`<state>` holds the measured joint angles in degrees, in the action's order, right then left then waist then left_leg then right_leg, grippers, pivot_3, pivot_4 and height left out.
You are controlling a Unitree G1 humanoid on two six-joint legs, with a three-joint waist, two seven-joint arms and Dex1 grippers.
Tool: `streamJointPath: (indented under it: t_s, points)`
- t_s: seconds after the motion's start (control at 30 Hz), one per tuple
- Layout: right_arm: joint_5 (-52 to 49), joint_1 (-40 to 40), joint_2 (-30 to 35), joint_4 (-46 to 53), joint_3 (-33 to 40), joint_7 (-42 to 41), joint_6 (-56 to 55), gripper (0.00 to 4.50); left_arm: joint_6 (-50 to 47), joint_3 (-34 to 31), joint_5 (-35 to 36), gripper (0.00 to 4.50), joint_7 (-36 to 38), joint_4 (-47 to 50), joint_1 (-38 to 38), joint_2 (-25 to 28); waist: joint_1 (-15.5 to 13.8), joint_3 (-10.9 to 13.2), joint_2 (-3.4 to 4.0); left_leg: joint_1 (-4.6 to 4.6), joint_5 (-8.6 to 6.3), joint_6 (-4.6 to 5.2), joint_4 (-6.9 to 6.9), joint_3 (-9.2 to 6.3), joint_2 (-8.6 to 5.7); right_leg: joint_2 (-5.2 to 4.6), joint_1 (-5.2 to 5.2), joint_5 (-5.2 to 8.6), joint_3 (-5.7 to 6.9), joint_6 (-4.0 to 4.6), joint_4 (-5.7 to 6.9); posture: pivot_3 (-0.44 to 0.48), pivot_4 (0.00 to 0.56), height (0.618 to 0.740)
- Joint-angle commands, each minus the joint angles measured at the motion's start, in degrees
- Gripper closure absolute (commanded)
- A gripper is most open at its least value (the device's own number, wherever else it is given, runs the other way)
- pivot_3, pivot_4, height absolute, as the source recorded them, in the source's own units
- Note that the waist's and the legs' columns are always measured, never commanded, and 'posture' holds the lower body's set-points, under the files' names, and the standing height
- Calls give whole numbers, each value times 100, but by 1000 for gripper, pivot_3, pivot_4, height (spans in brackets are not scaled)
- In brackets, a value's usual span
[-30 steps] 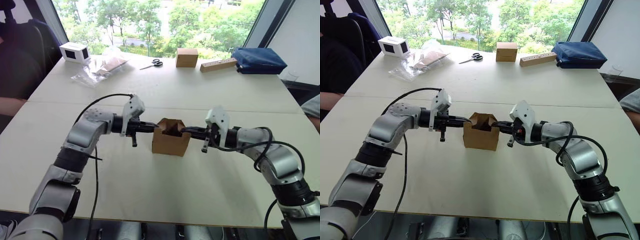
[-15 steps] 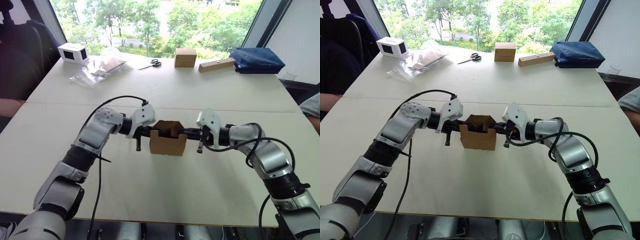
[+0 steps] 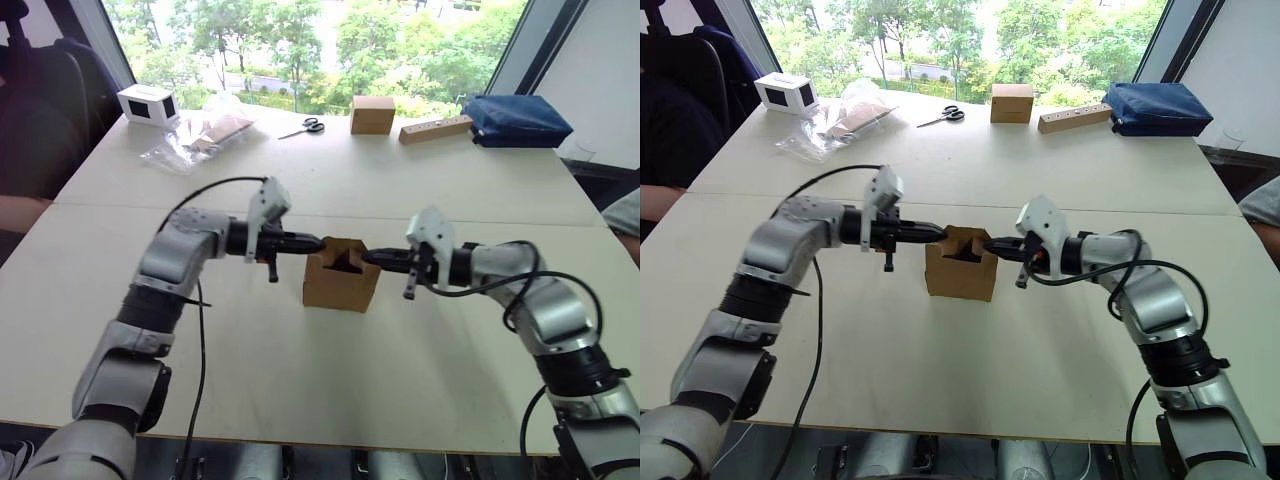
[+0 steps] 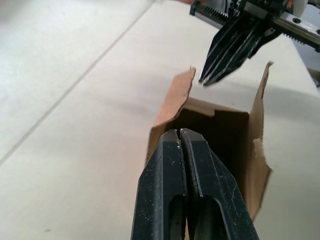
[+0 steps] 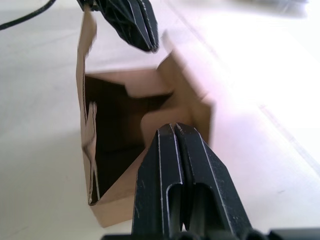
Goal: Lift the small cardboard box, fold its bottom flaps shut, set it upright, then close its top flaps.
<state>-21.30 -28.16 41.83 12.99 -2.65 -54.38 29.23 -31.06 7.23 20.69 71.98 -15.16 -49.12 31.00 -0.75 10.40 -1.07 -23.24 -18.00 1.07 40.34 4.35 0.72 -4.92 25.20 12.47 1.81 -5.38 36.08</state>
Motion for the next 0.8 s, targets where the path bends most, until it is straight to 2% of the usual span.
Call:
streamJointPath:
  t_s: [0.03, 0.17, 0.27, 0.37, 0.47, 0.63, 0.8]
  points:
    - [-109, -71, 276, 479, 381, 2, 63, 4500, 217, -134, -4, 4437, 251, -481, -454, 104, -2, 0, 0, 0, -1, 2, 0, 1, -3, 0, -1, 0, 0, 0, 0, 0, 150, 740]
    - [-657, 27, 612, 1518, 674, 7, 750, 4500, 1150, 268, -658, 4437, 712, -2286, -1234, 87, 1, 1, 0, -3, -2, 4, 0, 4, -7, 1, 1, 0, 3, 0, 0, 0, 150, 740]
    - [-1330, 196, 652, 2490, 554, 157, 1533, 4500, 1308, 445, -717, 4437, 1829, -3457, -1565, -39, 20, 0, 0, -4, -2, 4, -2, 7, -8, 8, 1, 1, 8, 1, -4, 0, 150, 740]
    - [-1574, 273, 501, 3180, 314, 594, 1940, 4500, 1853, 483, -1134, 4437, 1667, -4540, -1891, -408, 7, 2, -3, -5, -3, 5, -1, 7, -2, 12, 2, 1, 10, 1, -5, 0, 150, 740]
    - [-1424, 197, 409, 3396, -83, 878, 2069, 4500, 2134, 447, -1395, 4437, 1469, -5230, -2093, -702, 6, 2, -6, -8, -3, 5, 2, 2, -1, 9, 3, 0, 9, 2, -3, 0, 150, 740]
    - [-757, -31, 313, 3088, -873, 1108, 1850, 4500, 2398, 336, -1679, 4437, 1188, -5710, -2181, -1029, 9, 2, -6, -12, -7, 12, 4, -3, -4, 4, 7, 0, 8, 2, -4, 0, 150, 740]
    - [-269, -245, 160, 2713, -1299, 1182, 1616, 4500, 2436, 107, -1746, 4437, 933, -5858, -2197, -1206, 12, 2, -6, -14, -7, 12, 4, -3, -5, 0, 11, -1, 8, 1, -2, 0, 150, 740]
